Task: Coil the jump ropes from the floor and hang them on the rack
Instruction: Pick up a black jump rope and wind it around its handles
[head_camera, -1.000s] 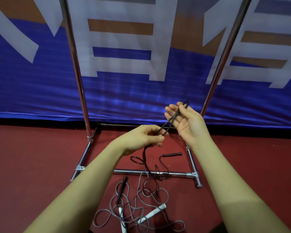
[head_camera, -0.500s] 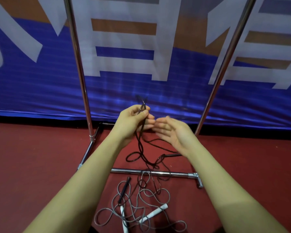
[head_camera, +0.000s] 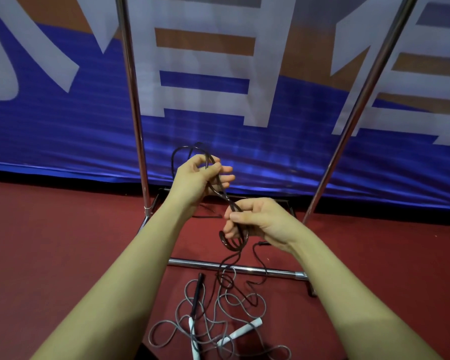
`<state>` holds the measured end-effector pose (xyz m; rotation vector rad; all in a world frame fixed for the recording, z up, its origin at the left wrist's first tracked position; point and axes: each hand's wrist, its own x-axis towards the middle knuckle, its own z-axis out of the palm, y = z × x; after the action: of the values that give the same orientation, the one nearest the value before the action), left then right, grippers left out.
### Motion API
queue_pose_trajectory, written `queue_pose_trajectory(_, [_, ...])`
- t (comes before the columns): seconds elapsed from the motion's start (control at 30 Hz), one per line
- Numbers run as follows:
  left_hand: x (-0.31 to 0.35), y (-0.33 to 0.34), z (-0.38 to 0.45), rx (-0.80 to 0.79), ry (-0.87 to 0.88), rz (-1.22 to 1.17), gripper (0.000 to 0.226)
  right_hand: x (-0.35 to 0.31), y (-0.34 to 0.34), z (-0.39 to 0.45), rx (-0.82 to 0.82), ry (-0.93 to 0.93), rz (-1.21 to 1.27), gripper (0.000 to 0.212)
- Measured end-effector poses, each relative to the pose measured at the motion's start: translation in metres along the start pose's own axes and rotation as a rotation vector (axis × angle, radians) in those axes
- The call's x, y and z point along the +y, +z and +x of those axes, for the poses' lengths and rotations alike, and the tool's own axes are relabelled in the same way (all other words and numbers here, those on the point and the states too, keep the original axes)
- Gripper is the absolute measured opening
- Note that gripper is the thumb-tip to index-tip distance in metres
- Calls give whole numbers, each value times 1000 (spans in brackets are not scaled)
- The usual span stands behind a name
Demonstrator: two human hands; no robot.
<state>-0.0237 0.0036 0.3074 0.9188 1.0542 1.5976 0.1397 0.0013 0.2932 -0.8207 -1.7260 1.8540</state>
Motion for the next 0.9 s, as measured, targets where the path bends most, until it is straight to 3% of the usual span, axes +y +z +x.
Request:
queue_pose_trajectory(0.1, [0, 0, 0, -25, -66, 12, 10, -6, -3, -2, 67, -52, 91, 12])
queue_pose_trajectory(0.33, [-8, 3, -8, -213, -316, 221, 43, -21, -19, -2, 373, -219, 422, 15])
queue_pose_trajectory(0.5, [-12, 10, -23, -413, -217, 413, 35, -21, -31, 2, 517, -327, 620, 19])
queue_pose_trajectory(0.67, [-19, 18, -28, -327, -66, 519, 21, -27, -29, 4, 533, -348, 751, 30])
queue_pose_trajectory(0.8, [-24, 23, -29, -415, -75, 553, 29, -32, -29, 0, 470, -344, 845, 28])
queue_pose_trajectory(0.9, [-23, 26, -30, -455, -25, 578, 15, -33, -33, -4, 462, -355, 839, 26])
